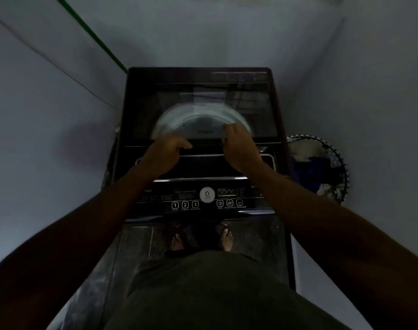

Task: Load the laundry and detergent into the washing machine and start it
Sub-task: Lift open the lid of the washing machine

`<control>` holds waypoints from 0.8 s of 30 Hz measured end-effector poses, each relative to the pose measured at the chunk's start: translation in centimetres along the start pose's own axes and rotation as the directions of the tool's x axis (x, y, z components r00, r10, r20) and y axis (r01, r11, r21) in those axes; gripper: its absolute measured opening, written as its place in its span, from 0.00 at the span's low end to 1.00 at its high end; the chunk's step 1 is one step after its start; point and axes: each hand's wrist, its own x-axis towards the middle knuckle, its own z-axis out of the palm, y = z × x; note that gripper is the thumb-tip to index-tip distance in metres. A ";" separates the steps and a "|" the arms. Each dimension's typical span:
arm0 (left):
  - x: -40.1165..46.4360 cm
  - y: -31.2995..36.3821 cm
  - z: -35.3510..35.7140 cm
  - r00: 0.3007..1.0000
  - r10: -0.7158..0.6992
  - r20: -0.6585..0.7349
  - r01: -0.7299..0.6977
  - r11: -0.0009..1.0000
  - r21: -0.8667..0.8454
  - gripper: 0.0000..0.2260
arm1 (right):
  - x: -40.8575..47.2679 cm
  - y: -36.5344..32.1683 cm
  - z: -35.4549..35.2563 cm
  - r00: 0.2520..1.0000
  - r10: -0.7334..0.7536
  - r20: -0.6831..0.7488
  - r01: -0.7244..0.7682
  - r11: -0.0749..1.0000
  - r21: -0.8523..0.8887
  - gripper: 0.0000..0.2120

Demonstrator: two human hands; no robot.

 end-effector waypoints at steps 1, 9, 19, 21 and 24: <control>0.0 0.0 0.3 1.000 -0.009 0.014 0.009 1.000 -0.009 0.19 | 0.0 0.0 0.1 1.000 -0.016 0.007 0.017 1.000 -0.018 0.15; -1.1 0.6 1.8 0.996 -0.086 0.036 0.083 0.993 0.083 0.17 | -0.8 -0.8 0.3 0.967 -0.024 0.255 0.026 1.000 -0.005 0.12; -2.1 0.5 2.7 0.991 -0.129 0.046 0.127 0.991 0.045 0.16 | -1.7 -2.1 1.3 0.933 -0.003 0.361 0.018 0.999 -0.038 0.18; -2.0 0.4 2.7 0.991 -0.123 0.050 0.121 0.992 0.045 0.17 | -1.9 -2.3 1.3 0.926 0.006 0.378 0.021 0.998 -0.066 0.21; -1.8 0.7 2.2 0.990 -0.122 0.077 0.116 0.990 0.076 0.16 | -2.0 -2.4 1.1 0.915 0.021 0.402 0.011 0.997 -0.077 0.27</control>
